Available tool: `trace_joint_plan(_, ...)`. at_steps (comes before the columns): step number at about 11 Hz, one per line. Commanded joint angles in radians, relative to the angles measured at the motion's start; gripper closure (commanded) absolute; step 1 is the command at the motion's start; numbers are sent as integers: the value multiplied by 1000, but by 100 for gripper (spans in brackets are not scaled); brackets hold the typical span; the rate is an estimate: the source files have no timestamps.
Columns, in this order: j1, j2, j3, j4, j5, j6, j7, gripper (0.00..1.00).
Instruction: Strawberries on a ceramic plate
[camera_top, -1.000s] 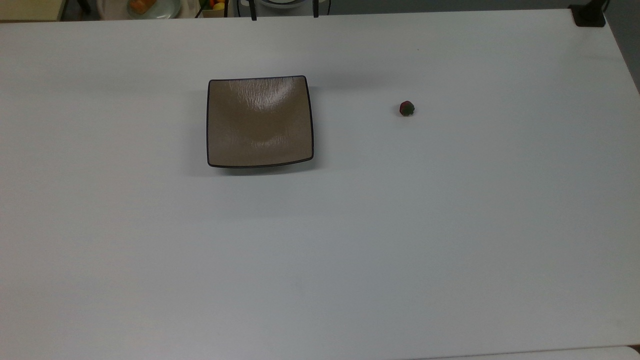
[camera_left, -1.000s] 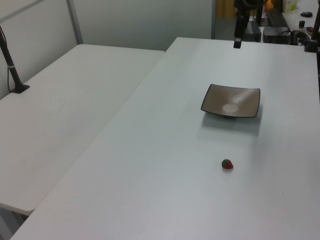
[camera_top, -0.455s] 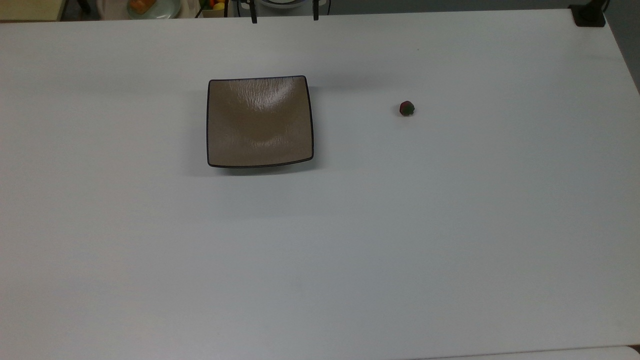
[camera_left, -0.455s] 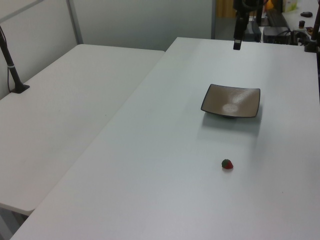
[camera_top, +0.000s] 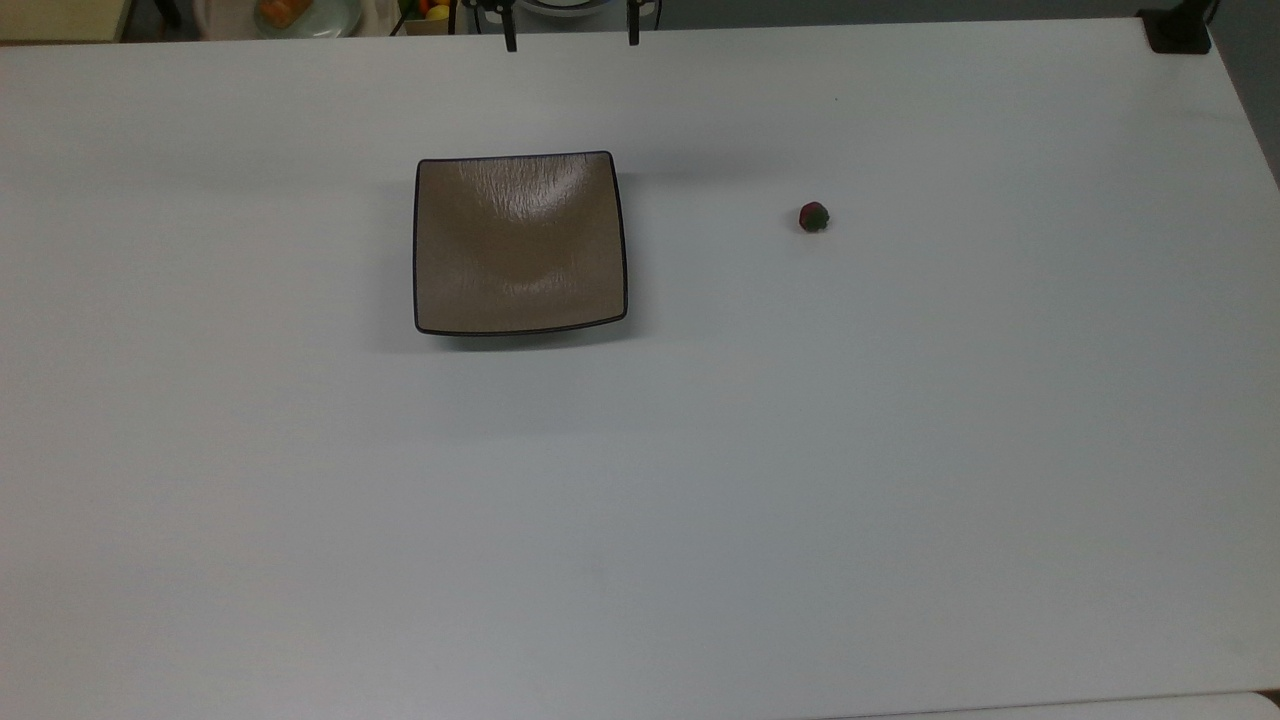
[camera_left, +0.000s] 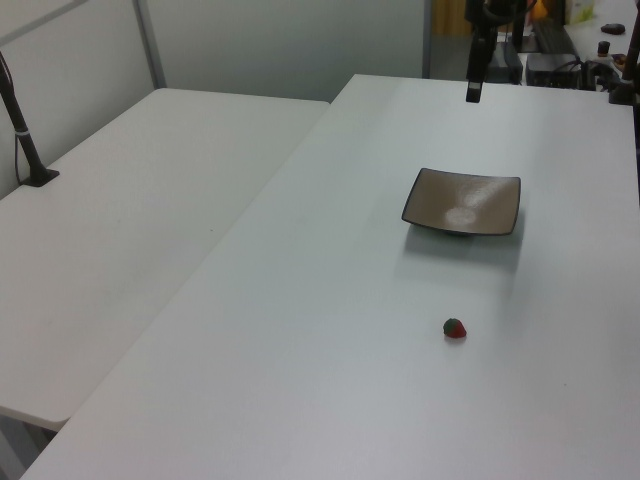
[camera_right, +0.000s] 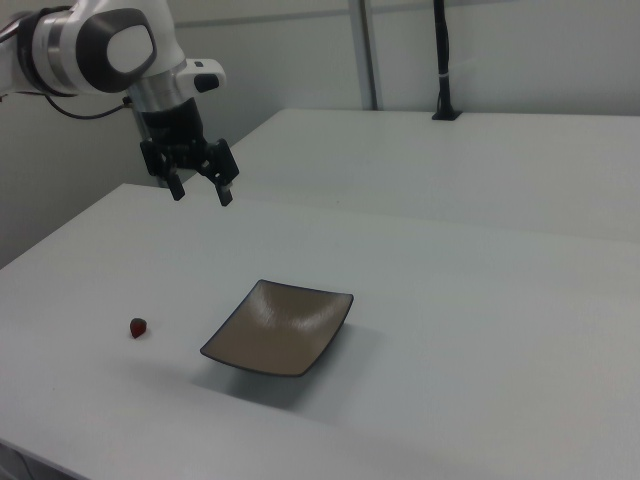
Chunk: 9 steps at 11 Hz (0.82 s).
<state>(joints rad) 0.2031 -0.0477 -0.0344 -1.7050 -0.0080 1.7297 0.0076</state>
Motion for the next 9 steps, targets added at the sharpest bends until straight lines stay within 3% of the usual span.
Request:
trace_joint_plan(1, 15, 14, -1, 8, 19, -19, -15, 0)
trace_joint_plan(6, 22, 29, 7, 8, 19, -13, -20, 0)
trace_joint_plan(9, 94, 63, 8, 8, 20, -12, -14, 0)
